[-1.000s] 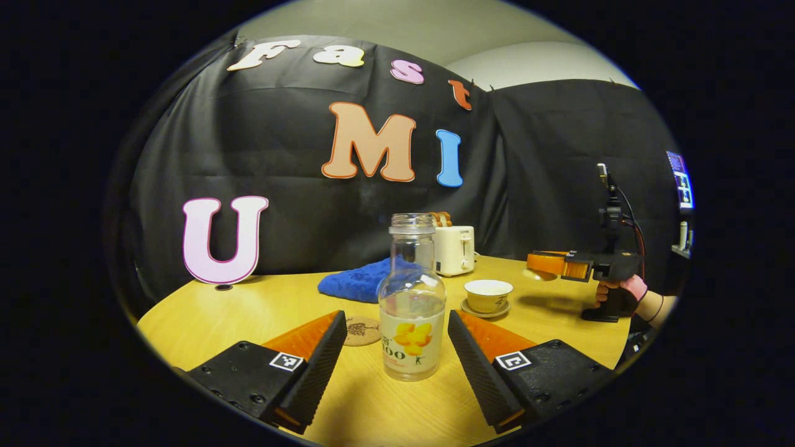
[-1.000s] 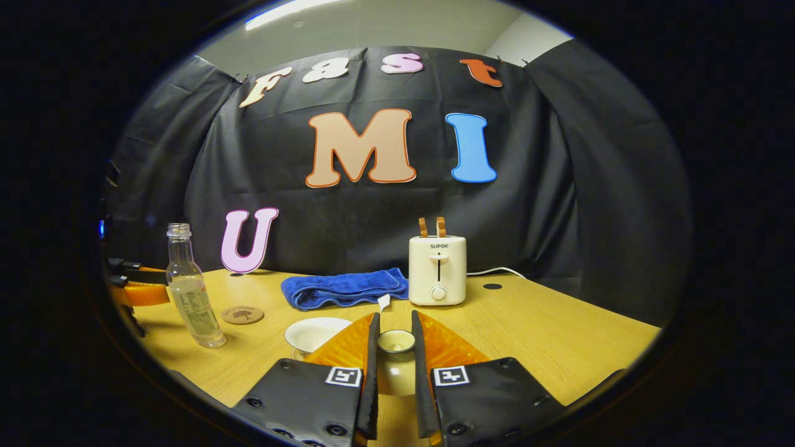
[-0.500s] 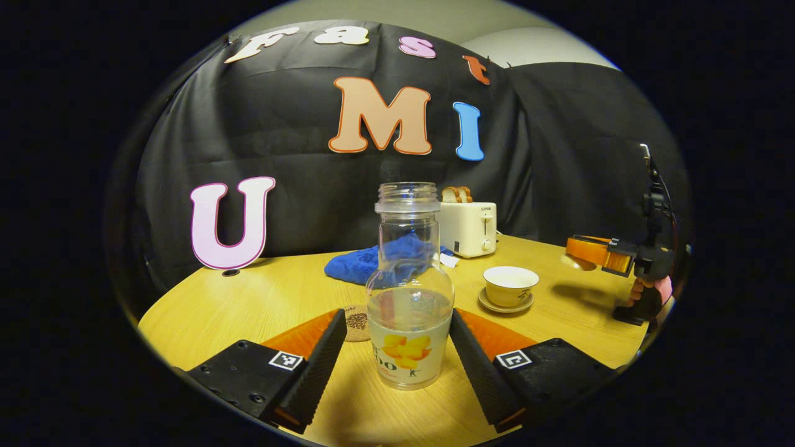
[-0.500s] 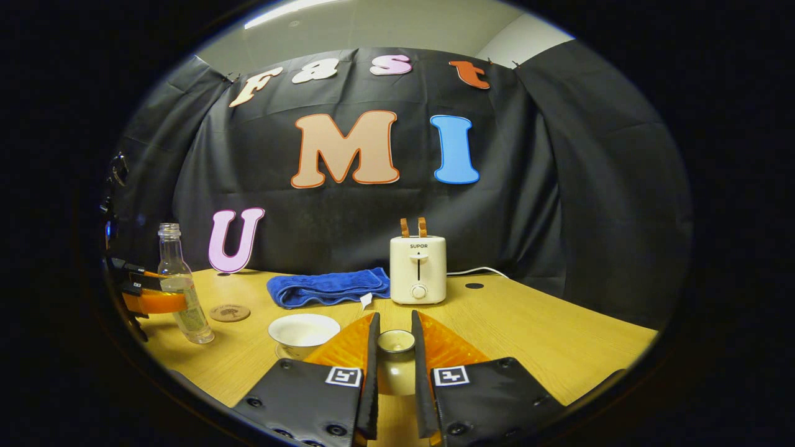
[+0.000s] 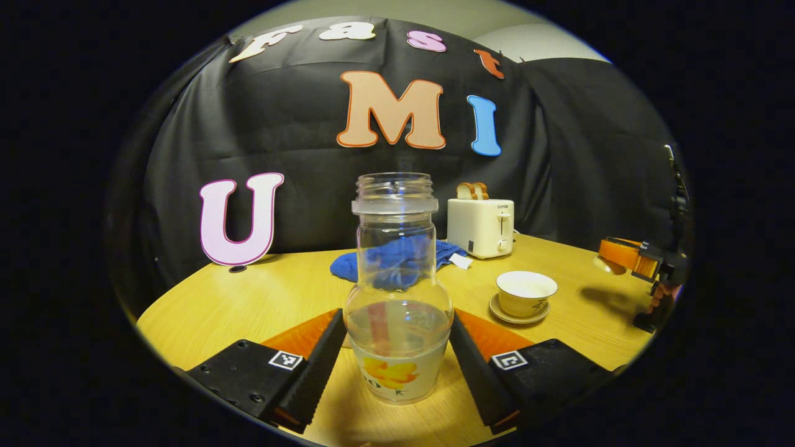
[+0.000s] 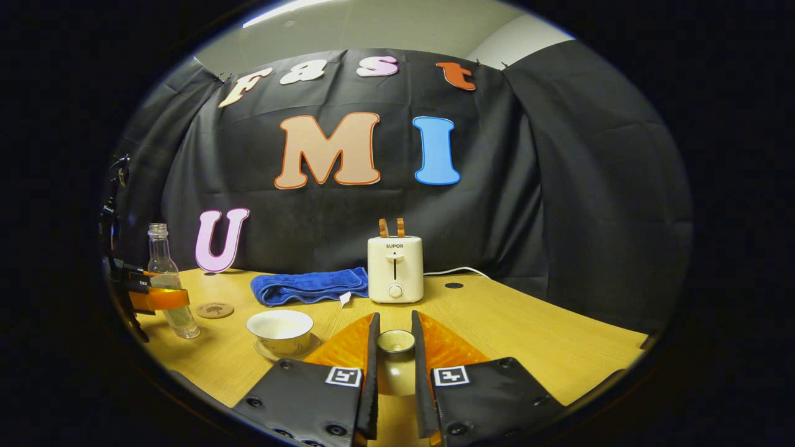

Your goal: Open the teacup lid with one hand, grasp the water bottle and pour water into the teacup with the other hand; after pouring, place the water bottle on the coaster and then close the teacup lid.

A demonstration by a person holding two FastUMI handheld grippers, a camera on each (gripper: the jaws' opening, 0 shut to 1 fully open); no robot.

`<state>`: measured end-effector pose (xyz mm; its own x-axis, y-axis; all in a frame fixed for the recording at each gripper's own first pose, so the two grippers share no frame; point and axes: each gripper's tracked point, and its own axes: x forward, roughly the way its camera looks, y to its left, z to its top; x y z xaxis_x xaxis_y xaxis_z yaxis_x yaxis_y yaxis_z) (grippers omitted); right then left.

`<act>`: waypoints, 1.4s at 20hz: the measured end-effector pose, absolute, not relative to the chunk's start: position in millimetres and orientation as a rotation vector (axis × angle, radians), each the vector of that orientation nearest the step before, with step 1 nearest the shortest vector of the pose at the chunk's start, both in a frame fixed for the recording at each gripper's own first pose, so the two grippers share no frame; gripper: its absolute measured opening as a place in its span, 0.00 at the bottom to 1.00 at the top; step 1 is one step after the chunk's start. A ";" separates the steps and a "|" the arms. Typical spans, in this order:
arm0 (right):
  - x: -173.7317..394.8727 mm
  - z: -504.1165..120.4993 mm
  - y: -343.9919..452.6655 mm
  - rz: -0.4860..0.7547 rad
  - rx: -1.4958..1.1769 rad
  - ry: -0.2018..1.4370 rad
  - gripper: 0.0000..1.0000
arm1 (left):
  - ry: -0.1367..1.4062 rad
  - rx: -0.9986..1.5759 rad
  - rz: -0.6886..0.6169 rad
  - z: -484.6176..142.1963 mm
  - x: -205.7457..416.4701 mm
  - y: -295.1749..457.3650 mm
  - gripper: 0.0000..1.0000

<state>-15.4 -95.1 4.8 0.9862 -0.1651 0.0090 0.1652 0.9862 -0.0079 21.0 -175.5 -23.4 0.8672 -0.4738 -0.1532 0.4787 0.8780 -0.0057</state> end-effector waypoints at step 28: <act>-15.9 5.8 -120.3 -0.195 -0.009 -0.010 0.28 | -0.016 1.170 -0.196 17.0 91.0 -208.3 0.69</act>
<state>-15.9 -120.3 5.8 0.9811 -0.1934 0.0104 0.1935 0.9811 -0.0081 91.0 -208.3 17.0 0.9829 -0.1613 -0.0892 0.1447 0.3753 0.9155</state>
